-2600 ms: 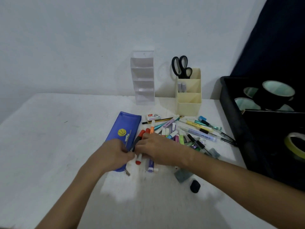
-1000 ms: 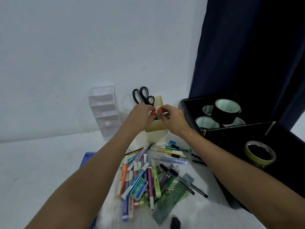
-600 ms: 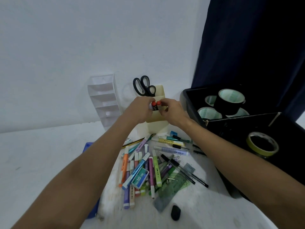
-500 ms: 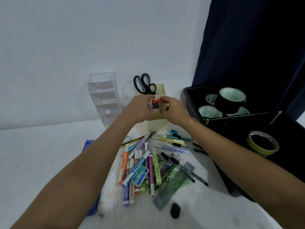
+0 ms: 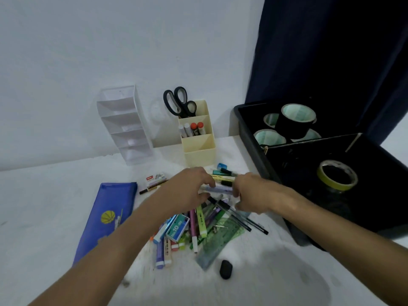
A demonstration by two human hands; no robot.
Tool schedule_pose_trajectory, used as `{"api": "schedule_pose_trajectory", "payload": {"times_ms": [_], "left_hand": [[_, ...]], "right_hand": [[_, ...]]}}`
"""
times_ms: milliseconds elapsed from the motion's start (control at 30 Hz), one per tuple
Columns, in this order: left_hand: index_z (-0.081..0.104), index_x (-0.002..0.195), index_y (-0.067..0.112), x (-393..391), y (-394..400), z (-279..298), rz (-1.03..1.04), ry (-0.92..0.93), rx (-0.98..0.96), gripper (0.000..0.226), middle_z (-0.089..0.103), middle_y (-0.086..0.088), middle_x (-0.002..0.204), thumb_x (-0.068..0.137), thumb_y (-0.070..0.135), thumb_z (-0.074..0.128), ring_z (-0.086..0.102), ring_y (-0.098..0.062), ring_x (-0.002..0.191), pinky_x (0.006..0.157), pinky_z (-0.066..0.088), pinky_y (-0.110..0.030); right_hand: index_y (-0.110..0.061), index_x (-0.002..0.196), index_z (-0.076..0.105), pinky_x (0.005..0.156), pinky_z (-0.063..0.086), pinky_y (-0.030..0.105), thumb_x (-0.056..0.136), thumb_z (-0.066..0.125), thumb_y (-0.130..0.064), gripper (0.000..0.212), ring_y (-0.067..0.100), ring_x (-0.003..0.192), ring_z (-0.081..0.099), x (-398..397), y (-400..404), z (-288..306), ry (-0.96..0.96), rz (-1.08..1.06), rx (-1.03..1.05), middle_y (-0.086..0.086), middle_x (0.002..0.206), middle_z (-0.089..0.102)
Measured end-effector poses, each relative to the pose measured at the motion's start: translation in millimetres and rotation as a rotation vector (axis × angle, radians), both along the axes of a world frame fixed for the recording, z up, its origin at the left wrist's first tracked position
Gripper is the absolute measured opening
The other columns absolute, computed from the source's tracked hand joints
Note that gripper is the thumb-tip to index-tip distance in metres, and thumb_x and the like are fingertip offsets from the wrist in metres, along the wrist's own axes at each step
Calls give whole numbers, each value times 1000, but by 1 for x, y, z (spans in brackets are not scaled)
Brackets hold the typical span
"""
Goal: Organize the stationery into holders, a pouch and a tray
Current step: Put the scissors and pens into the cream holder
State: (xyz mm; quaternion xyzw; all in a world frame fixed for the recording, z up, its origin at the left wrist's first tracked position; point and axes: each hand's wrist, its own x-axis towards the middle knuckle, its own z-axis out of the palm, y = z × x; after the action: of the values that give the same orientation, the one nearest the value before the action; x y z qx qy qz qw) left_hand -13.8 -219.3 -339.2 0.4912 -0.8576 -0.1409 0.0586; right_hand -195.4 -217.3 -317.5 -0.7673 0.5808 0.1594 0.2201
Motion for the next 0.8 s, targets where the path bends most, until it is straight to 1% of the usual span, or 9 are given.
{"api": "schedule_pose_trajectory", "payload": {"times_ms": [133, 233, 300, 367, 467, 600, 700, 733, 800], "left_hand": [[72, 106, 23, -21, 3, -10, -170, -65, 62, 24, 58, 1, 98, 83, 19, 65, 57, -19, 95, 79, 48, -33], [73, 104, 24, -31, 4, -17, -275, -132, 45, 21, 59, -2, 97, 83, 24, 67, 56, -21, 95, 78, 49, -35], [73, 104, 24, -34, 3, -18, -288, -169, -6, 21, 58, -3, 98, 84, 26, 65, 55, -22, 95, 76, 47, -34], [71, 104, 22, -37, 5, -17, -294, -228, -58, 21, 57, -5, 102, 86, 28, 63, 54, -23, 97, 76, 43, -33], [65, 104, 14, -42, 14, -19, -301, -330, -134, 20, 54, -10, 110, 90, 25, 56, 51, -27, 103, 75, 36, -35], [58, 112, 7, -42, 20, -21, -289, -425, -224, 21, 54, -13, 116, 93, 9, 49, 50, -30, 108, 82, 40, -40], [53, 118, 7, -34, 15, -6, -249, -481, -248, 30, 55, -12, 115, 88, 2, 55, 52, -30, 106, 83, 43, -39], [52, 119, 8, -29, 12, 1, -219, -475, -263, 32, 55, -11, 115, 88, 2, 54, 53, -29, 106, 83, 44, -38], [51, 122, 11, -14, 3, 14, -134, -445, -298, 37, 56, -7, 114, 87, 1, 55, 54, -25, 102, 82, 46, -36]], "right_hand": [[-10, 99, 58, 52, 40, 24, 93, 53, -13, 9, 21, 59, 48, -9, 15, -14, 133, 110, 18, 6, 70, 50], [-6, 107, 57, 53, 37, 26, 93, 49, -6, 16, 23, 70, 47, -13, 21, -15, 188, 174, 43, 5, 71, 45], [-7, 90, 52, 47, 35, 26, 91, 48, -1, 7, 20, 57, 43, -12, 22, -16, 231, 187, 40, 2, 65, 38], [-7, 69, 42, 42, 31, 24, 88, 51, 1, 23, 13, 50, 38, -10, 23, -18, 251, 156, 32, 1, 64, 39], [-13, 61, 37, 41, 30, 23, 86, 53, 2, 33, 13, 49, 39, -10, 22, -21, 257, 130, 52, 2, 64, 41], [-11, 64, 38, 43, 32, 23, 88, 53, -6, 29, 15, 51, 40, -12, 16, -15, 195, 78, 66, 3, 66, 42], [-8, 91, 59, 52, 41, 23, 91, 52, -16, 10, 20, 67, 56, -15, 11, -3, 14, 15, 8, 7, 84, 57], [-11, 103, 63, 58, 45, 24, 92, 52, -19, 17, 22, 76, 61, -17, 8, 2, -52, -18, -27, 8, 95, 61], [-14, 109, 65, 65, 50, 28, 93, 53, -24, 22, 21, 83, 63, -19, 0, 10, -199, -76, -129, 7, 105, 64]]}}
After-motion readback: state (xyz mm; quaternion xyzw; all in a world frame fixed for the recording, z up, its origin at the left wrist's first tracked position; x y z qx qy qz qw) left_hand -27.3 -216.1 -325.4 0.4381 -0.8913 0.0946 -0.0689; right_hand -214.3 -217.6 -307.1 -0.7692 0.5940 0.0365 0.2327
